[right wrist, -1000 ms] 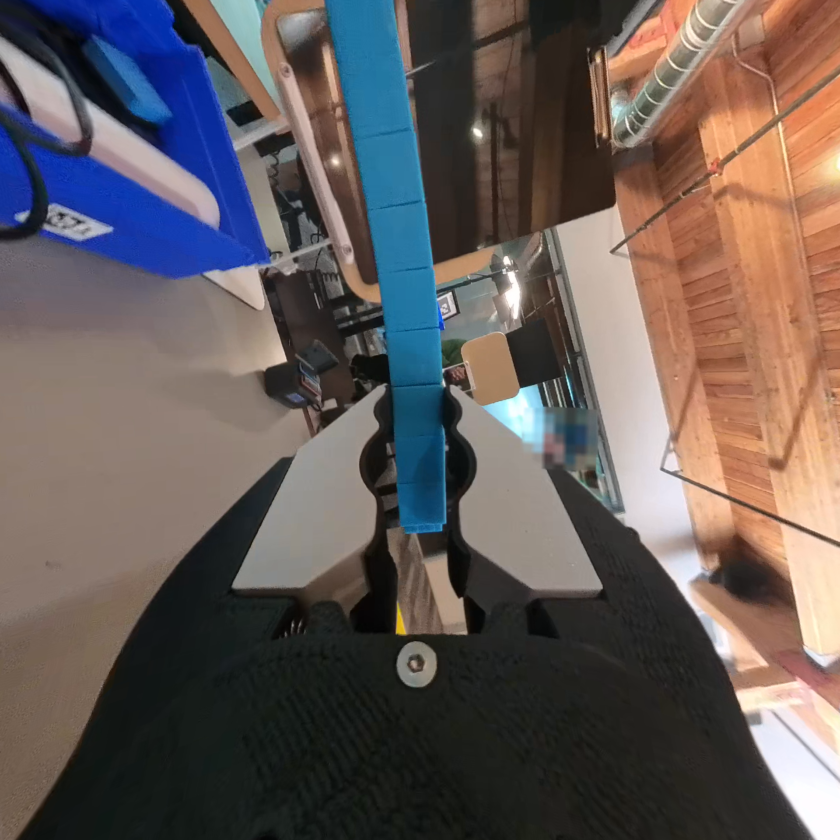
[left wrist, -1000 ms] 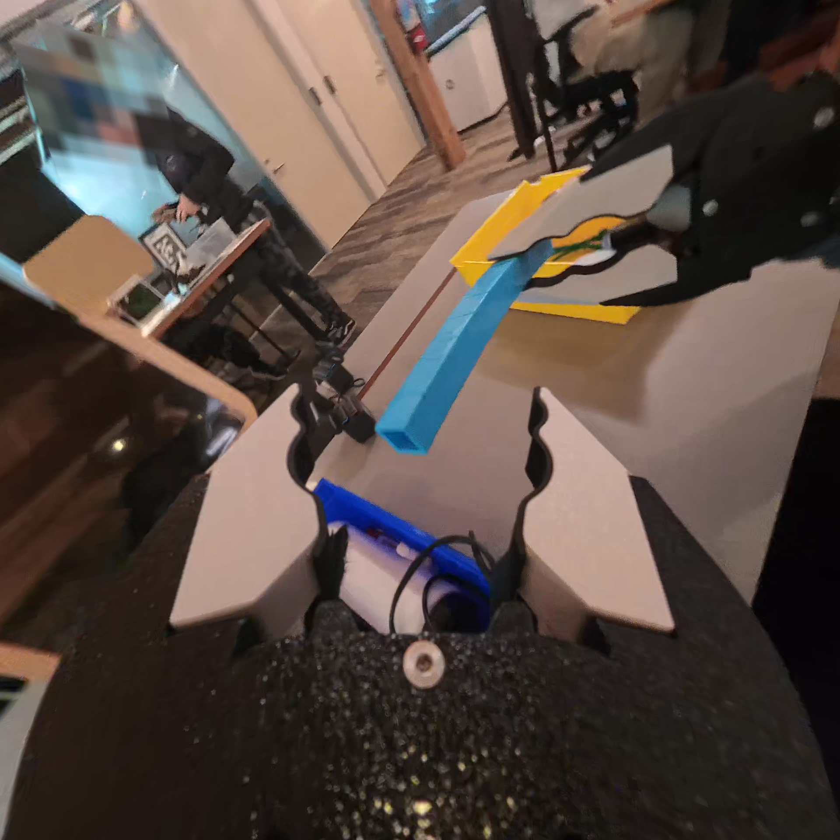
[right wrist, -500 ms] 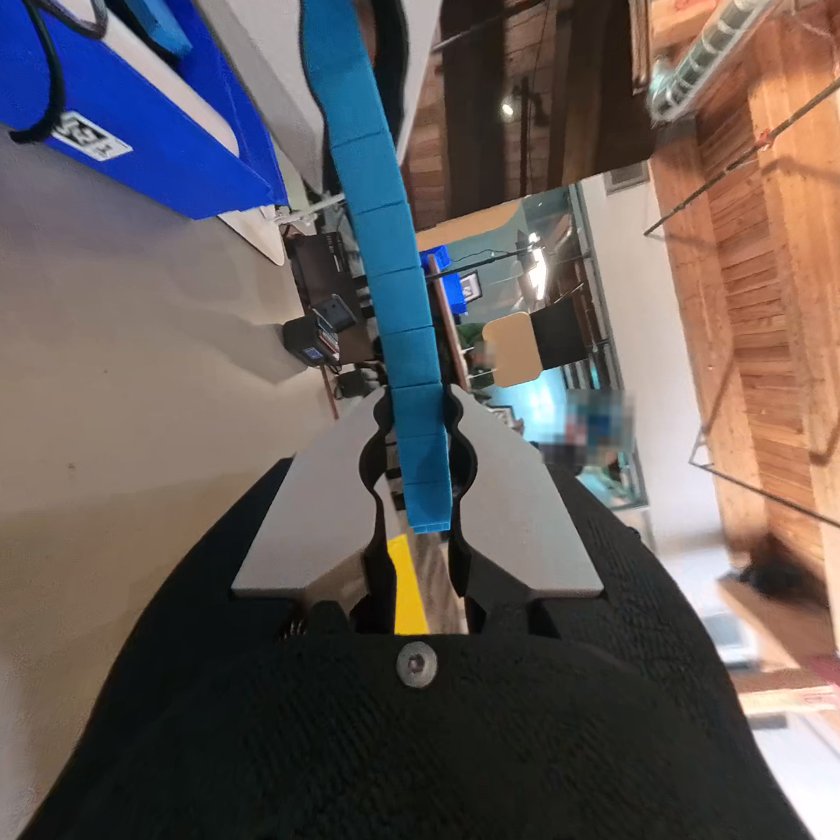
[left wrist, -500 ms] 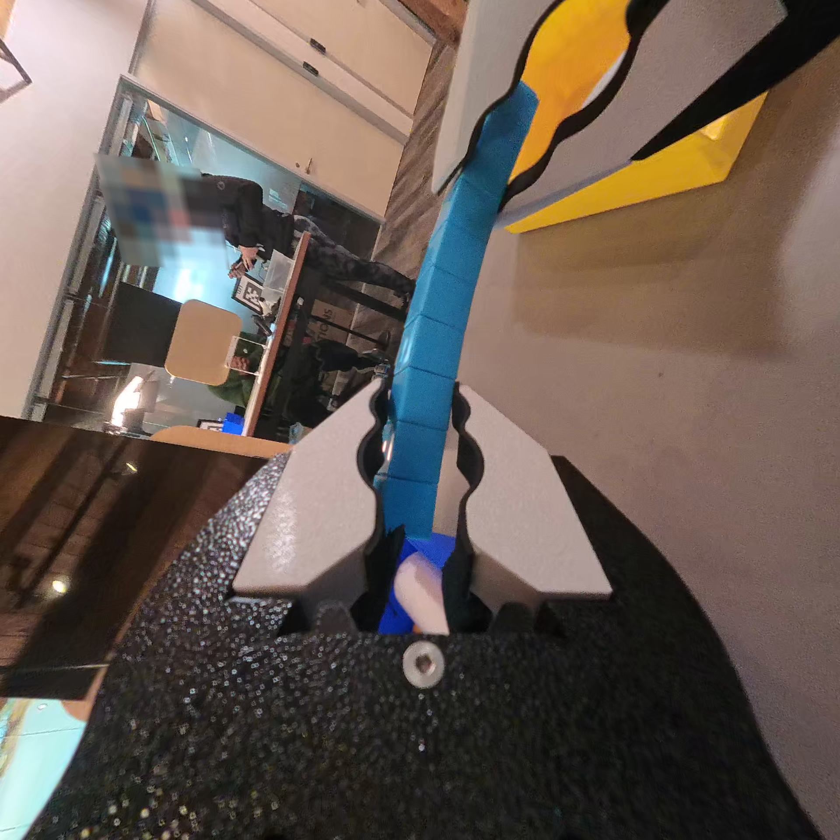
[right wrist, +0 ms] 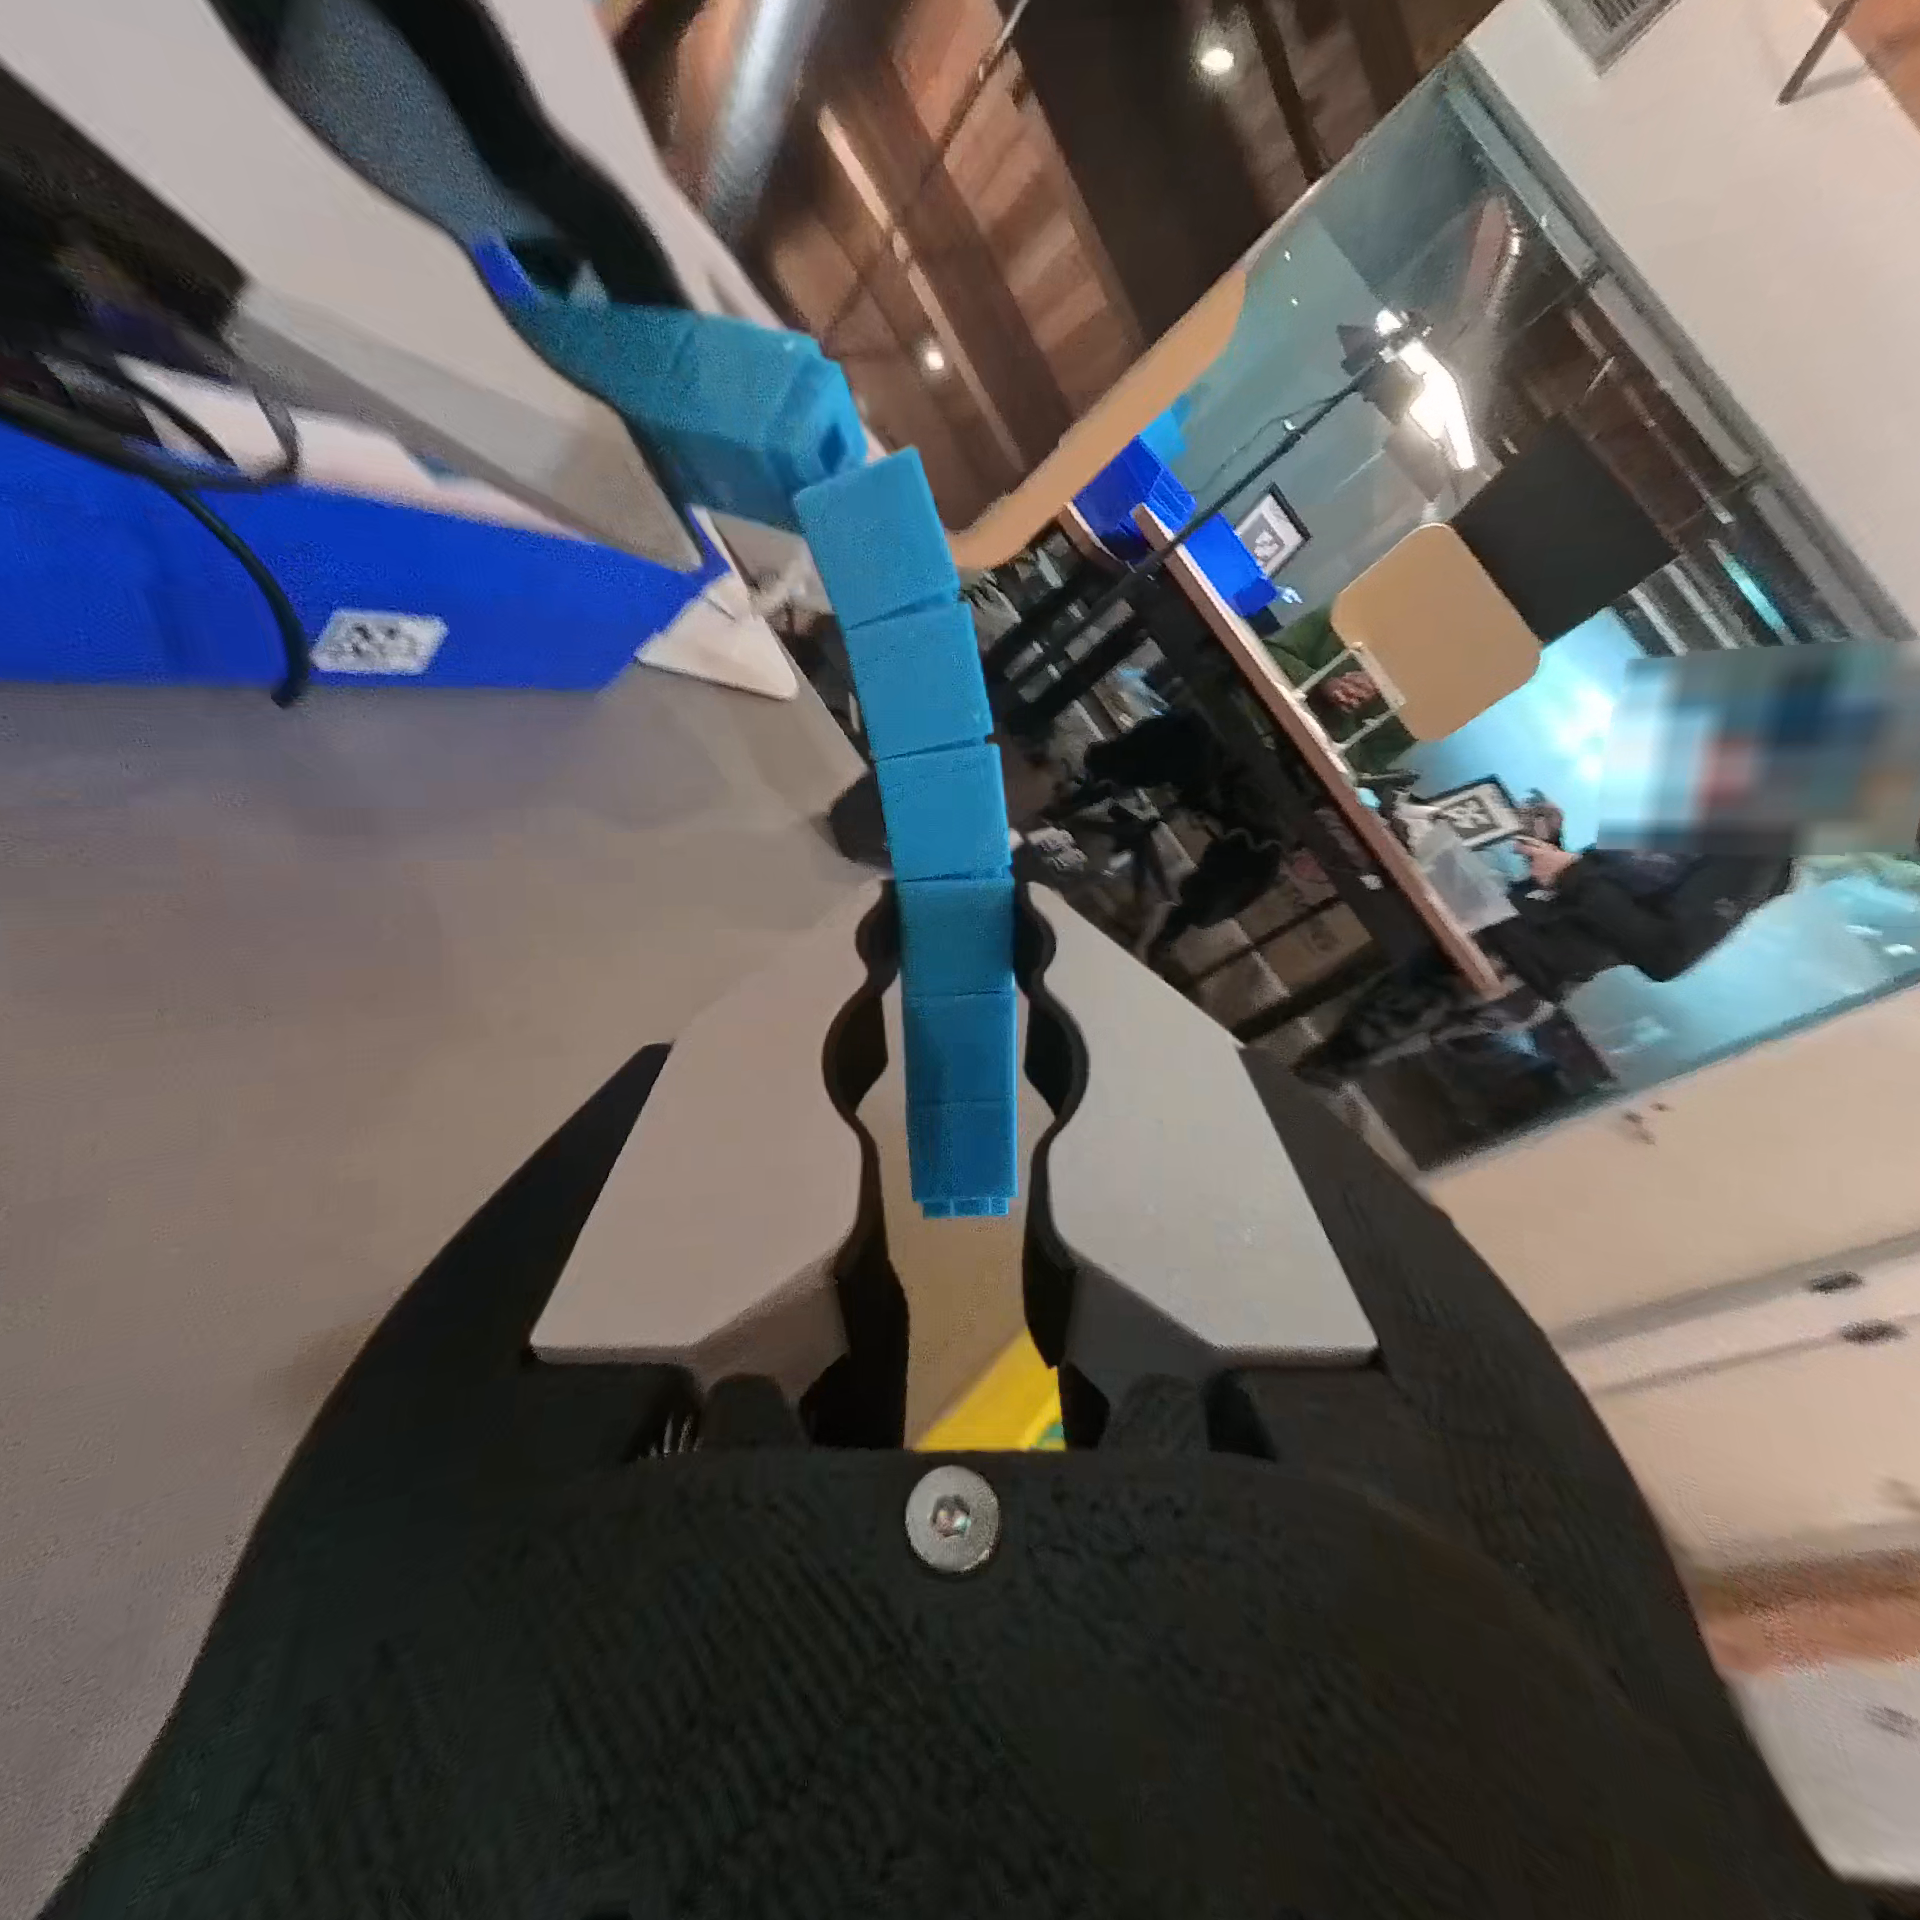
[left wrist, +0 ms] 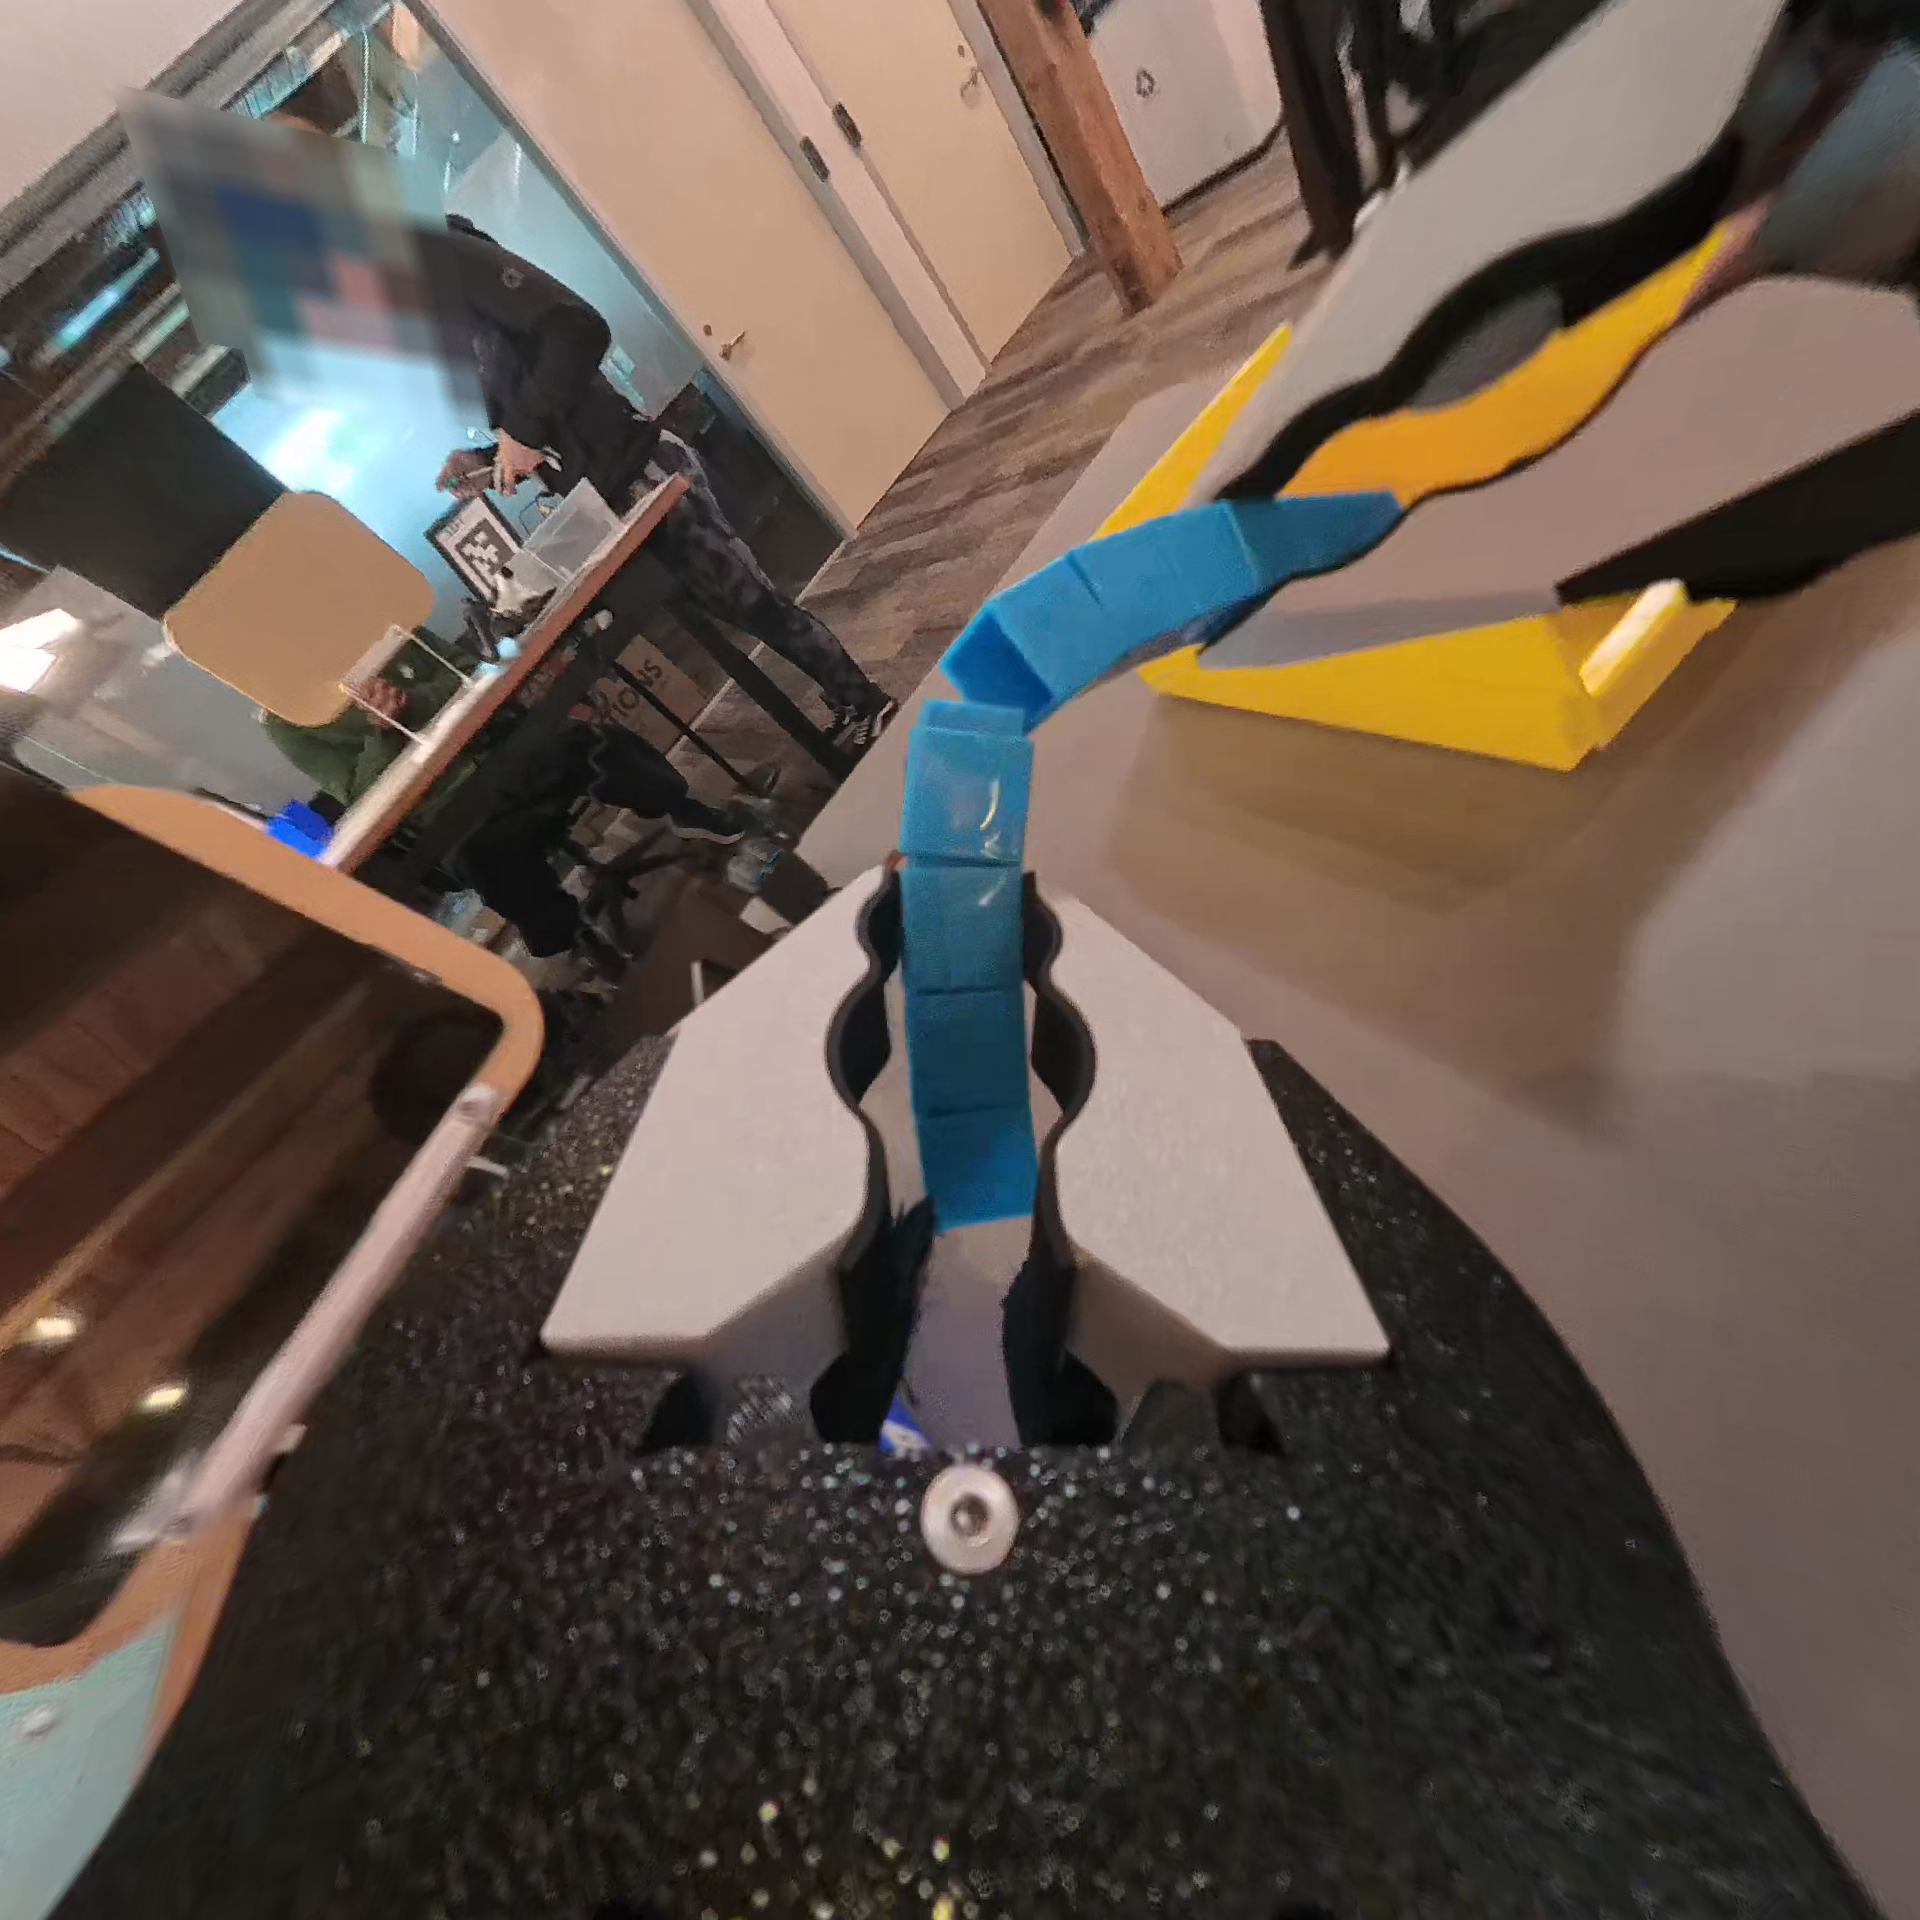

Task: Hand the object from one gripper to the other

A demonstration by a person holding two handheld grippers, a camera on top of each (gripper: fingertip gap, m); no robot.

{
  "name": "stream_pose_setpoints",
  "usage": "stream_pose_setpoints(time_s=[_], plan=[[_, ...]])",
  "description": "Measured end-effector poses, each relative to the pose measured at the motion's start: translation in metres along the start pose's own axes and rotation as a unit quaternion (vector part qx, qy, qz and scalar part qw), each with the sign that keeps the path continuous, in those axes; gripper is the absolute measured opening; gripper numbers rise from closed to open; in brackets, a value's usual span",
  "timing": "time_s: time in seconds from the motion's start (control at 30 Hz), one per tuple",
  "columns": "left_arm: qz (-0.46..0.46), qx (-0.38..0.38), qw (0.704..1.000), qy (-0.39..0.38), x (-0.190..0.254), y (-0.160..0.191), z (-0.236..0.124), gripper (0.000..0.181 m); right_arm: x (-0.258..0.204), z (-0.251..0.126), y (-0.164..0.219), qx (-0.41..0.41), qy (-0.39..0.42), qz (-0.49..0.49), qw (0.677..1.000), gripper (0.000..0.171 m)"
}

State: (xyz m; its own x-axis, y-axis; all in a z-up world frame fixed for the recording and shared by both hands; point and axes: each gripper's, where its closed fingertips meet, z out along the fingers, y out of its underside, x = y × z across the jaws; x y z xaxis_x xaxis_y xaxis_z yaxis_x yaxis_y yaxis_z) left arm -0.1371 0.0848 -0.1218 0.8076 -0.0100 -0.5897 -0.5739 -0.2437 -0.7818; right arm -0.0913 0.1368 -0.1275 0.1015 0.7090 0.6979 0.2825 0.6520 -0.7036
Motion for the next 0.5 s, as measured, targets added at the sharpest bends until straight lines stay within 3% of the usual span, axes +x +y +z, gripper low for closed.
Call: stream_pose_setpoints(time_s=[0.13, 0.37, 0.5], plan=[[-0.058, 0.029, 0.997, 0.049, 0.002, -0.005, -0.005, 0.02, 0.002, -0.002, -0.004, 0.01, -0.001, 0.008, 1.0, 0.019], [-0.041, 0.025, 0.998, 0.043, 0.004, -0.004, -0.003, 0.02, 0.002, -0.002, -0.004, 0.013, 0.001, 0.001, 1.0, 0.02], [-0.119, 0.074, 0.985, 0.095, 0.007, -0.015, -0.007, 0.02, 0.005, -0.005, -0.01, 0.042, -0.016, 0.063, 0.997, 0.019]])
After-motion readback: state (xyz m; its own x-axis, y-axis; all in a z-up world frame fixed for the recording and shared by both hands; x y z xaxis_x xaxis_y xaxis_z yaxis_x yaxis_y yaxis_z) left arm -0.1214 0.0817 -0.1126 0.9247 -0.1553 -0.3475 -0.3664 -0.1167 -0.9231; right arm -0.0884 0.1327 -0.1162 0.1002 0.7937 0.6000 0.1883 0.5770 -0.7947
